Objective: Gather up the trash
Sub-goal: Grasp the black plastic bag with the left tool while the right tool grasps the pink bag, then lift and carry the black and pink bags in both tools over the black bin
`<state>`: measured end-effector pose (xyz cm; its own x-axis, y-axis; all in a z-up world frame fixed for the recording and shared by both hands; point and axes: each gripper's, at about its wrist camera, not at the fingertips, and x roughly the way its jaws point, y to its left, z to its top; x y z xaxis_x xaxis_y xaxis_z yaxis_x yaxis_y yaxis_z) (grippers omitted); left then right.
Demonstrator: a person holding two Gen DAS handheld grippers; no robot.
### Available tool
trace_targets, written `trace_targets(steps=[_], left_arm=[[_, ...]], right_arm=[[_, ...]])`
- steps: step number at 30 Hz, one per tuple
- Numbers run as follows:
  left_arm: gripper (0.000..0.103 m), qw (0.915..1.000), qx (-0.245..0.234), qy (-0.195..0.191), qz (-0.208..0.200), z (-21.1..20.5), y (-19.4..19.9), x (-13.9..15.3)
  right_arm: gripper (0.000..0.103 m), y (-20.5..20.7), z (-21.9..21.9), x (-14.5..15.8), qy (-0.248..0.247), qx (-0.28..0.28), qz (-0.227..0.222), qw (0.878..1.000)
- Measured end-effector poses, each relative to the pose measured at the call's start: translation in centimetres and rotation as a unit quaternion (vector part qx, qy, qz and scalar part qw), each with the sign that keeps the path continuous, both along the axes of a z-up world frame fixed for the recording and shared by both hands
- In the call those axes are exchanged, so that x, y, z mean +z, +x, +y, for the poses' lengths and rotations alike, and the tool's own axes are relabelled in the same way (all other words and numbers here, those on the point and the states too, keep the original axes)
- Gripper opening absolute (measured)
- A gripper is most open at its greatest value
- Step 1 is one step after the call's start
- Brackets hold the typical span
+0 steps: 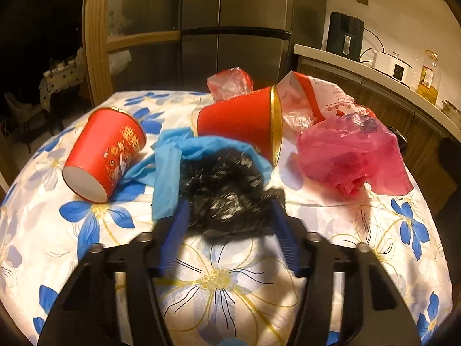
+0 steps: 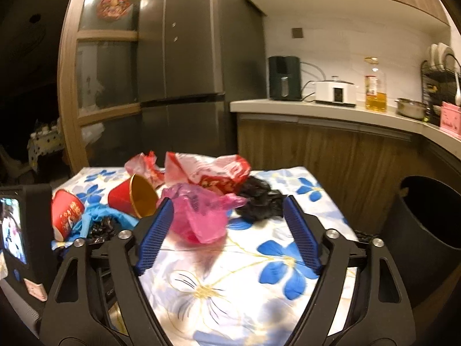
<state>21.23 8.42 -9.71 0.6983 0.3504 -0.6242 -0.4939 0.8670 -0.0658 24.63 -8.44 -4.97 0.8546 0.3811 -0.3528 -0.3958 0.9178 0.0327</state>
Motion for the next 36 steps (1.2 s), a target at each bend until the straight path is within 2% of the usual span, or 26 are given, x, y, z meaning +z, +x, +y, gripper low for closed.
trace_targets(steps=[4,9,15,18,24,29,36], left_arm=[[0.036,0.9998,-0.010,-0.015,-0.004,0.3,-0.2,-0.2],[0.022,0.9992,-0.025,-0.024,-0.018,0.4,-1.0,0.1],[0.019,0.9970,-0.051,-0.036,-0.045,0.1,-3.1,1.0],[0.019,0.9956,-0.061,-0.040,-0.058,0.2,-4.1,1.5],[0.019,0.9937,-0.080,-0.027,-0.074,-0.1,-5.7,2.3],[0.020,0.9924,-0.092,-0.032,-0.075,-0.5,-6.6,2.5],[0.020,0.9888,-0.132,-0.025,-0.066,-2.8,-7.7,2.3]], right_arm=[[0.061,1.0,1.3,-1.1,-0.018,0.011,0.014,1.000],[0.039,1.9,2.3,-2.3,-0.035,0.020,0.036,0.999],[0.012,2.0,3.1,-2.6,-0.046,0.032,0.043,0.998],[0.002,1.9,3.1,-2.5,-0.046,0.033,0.038,0.998],[0.001,0.7,1.9,-1.2,-0.027,0.036,0.027,0.999],[0.001,-0.9,-0.1,0.6,0.005,0.036,0.016,0.999],[0.001,-3.1,-1.4,1.9,0.023,0.067,0.012,0.997]])
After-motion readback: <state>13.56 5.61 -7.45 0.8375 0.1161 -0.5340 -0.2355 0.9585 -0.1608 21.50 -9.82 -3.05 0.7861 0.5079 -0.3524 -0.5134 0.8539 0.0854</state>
